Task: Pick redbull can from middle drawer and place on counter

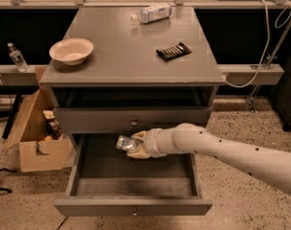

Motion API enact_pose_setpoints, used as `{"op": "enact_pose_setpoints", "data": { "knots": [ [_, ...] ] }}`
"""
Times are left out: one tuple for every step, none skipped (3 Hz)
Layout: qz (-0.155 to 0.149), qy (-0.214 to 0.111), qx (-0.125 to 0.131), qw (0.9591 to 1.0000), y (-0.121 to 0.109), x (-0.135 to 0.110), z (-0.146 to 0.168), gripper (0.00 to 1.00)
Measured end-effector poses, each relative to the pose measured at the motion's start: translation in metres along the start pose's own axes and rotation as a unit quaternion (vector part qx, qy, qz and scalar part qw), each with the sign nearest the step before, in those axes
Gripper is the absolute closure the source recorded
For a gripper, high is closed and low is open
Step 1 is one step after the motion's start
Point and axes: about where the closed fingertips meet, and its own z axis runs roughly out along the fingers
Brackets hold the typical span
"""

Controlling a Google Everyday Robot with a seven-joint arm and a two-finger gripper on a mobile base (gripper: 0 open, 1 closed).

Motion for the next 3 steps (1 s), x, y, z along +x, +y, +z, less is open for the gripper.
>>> {"op": "enact_pose_setpoints", "data": {
  "knots": [
    [-0.009,0.003,-0.007,0.9999,-0.002,-0.009,-0.011,1.00],
    [-0.034,0.013,-0.016,0.9992,-0.008,-0.036,-0.055,1.00],
    [-0.061,0.040,-0.029,0.9969,-0.013,-0.067,-0.104,1.00]
  ]
}}
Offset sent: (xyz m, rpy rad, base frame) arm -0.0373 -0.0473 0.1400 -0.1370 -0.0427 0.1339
